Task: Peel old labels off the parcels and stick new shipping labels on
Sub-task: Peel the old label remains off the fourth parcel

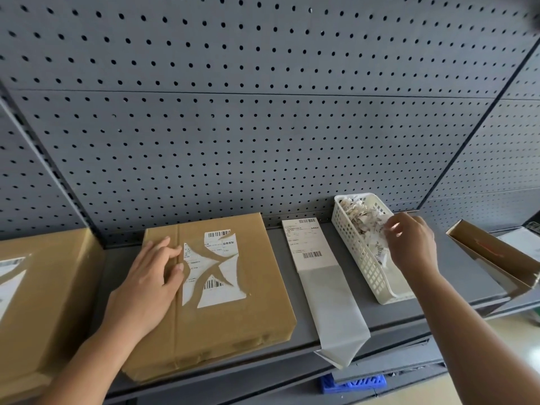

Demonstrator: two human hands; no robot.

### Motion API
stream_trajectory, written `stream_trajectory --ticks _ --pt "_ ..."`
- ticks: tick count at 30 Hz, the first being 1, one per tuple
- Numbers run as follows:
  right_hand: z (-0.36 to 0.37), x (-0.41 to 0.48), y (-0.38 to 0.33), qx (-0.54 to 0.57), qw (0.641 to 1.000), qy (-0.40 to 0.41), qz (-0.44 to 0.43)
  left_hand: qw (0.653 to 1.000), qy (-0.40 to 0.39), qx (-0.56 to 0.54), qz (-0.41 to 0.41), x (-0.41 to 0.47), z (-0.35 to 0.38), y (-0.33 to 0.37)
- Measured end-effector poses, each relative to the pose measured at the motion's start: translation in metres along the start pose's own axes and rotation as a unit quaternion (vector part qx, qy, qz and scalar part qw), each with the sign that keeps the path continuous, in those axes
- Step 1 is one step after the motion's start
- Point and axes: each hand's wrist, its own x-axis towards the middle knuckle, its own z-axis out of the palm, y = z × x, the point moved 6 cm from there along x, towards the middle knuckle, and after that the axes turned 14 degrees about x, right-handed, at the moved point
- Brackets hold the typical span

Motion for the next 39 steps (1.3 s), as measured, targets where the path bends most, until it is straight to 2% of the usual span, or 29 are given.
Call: stream_trajectory --ticks 10,14,28,39 --pt "-0.016 -0.004 -0.024 0.051 0.996 0.052 -0.042 1.000 -0.004 -0.002 0.000 0.000 0.001 0.000" --pt "-0.014 -0.006 -0.045 0.097 0.992 0.047 -0.059 1.000 -0.004 -0.005 0.002 0.002 0.001 0.000" --pt "0.070 -0.061 -0.143 0.195 0.955 -0.126 -0.184 1.000 -0.015 -0.004 -0.008 -0.002 0.001 0.000" --pt "0.139 -0.101 -0.197 0.235 0.911 -0.269 -0.204 1.000 -0.008 -0.015 -0.006 -0.004 -0.001 0.002"
